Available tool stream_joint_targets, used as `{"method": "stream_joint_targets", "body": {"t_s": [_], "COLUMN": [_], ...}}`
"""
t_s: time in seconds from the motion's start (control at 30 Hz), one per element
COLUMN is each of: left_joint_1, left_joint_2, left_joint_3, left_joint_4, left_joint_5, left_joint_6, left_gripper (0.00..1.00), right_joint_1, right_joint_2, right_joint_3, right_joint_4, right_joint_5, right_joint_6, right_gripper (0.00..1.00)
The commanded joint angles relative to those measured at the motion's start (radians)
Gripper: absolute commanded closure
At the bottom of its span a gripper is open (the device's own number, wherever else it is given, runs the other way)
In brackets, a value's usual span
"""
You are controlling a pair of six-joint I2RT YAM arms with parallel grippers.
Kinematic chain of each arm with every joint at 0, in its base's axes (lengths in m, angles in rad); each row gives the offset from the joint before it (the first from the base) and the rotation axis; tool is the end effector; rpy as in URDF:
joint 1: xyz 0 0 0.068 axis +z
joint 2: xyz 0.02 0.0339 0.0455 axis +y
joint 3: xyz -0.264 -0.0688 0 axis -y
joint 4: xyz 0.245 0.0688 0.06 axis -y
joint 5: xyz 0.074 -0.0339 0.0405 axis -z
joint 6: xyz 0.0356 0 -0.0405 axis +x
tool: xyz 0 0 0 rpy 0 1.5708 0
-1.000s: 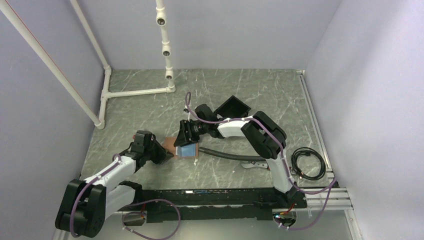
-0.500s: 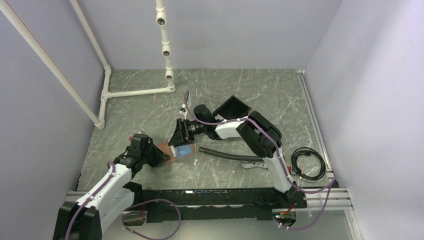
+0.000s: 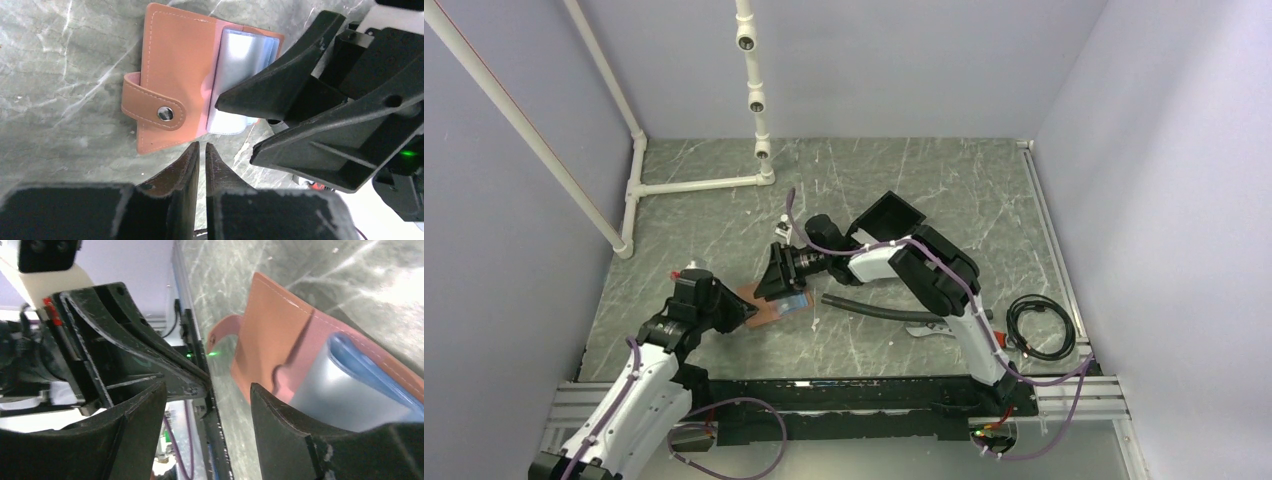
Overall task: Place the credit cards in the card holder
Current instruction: Open the card holder at the center of the board.
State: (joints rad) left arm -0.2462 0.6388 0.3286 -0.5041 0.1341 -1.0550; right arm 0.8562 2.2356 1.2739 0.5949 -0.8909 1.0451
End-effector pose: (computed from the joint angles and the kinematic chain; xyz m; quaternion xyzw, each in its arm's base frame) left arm 0.1295 -0.0374 0.1738 -0.3421 0.8622 -0.2727 0.2555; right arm 0.2820 0.3673 0.1201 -0.1728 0.7635 0.6223 0.0080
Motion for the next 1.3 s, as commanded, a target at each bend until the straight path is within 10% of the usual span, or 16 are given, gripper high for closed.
{"method": "stream_joint_targets", "body": {"t_s": [0.0, 0.27, 1.27], "left_joint_1": [-0.002, 0.002, 0.002], "left_joint_2": [0.054, 0.199, 0.195], "left_joint_3": [0.044, 0.033, -0.048], "left_joint_4": [0.017, 0.064, 0.126], "left_joint_5": [0.007, -0.048, -0.004], "left_joint_6": [0.037, 0.076, 0.014], "left_gripper": [0.86, 0.97, 1.00], "right_joint_1": [-0.012, -0.041, 0.030], "right_joint_2": [-0.163, -0.281, -0.067], "right_joint_3": [0.003, -0.082, 0.089], "right_joint_4": [-0.280, -0.550, -0.338], "right_joint_5": [0.107, 0.269, 0.100], "right_joint_6": [-0.235, -0.418, -0.263], "right_gripper": [0.33, 0.29, 0.34]}}
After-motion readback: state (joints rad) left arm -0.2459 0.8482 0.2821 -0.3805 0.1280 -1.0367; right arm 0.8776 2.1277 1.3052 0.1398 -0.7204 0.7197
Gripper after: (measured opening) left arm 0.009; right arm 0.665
